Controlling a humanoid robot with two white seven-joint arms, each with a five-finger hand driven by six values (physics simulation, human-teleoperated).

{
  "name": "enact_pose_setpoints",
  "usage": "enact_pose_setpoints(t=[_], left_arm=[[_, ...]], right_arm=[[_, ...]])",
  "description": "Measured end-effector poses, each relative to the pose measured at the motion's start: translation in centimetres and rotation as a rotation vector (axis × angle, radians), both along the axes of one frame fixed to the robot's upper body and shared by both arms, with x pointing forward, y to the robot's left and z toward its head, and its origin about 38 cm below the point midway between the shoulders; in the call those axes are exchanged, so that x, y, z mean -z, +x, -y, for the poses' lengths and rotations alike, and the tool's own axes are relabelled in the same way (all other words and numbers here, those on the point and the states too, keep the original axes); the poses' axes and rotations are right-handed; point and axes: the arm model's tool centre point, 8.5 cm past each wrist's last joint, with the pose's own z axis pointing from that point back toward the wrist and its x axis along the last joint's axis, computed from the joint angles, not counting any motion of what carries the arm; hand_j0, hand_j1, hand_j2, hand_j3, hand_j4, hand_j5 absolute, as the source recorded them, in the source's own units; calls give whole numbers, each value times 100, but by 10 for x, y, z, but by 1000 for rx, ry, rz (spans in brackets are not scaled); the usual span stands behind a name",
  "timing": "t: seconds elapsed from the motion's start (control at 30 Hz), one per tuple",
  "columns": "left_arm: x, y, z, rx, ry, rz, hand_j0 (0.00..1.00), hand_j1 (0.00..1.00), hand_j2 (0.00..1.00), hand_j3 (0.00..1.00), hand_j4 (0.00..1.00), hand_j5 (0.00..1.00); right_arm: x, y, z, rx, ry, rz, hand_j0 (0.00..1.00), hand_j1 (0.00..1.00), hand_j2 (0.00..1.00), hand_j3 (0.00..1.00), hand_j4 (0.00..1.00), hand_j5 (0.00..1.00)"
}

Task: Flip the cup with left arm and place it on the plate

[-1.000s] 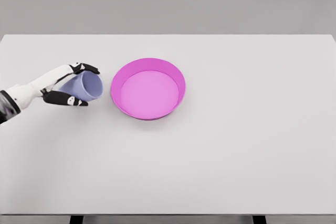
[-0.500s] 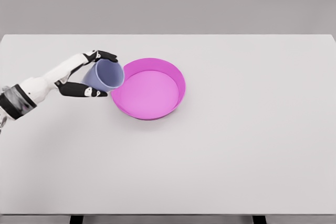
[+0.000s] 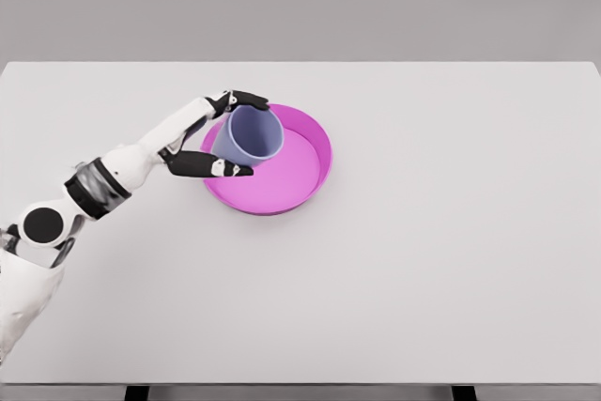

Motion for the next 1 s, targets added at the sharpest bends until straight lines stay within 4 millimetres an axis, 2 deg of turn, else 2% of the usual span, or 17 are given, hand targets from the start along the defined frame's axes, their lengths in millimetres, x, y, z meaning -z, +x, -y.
enact_pose_setpoints(t=[0.53,0.77,1.0], left_arm=[[73,22,42,-66,-139,-219,73,73,73,73,73,73],[74,33,45,-83,-153,-238,73,73,73,73,73,73],[82,35,53,-87,-187,-273,74,74,74,74,74,74]], right_arm=[[0,0,0,0,0,0,100,100,100,100,100,100],[0,0,0,0,0,0,100,100,100,100,100,100],[0,0,0,0,0,0,100,100,100,100,100,100]])
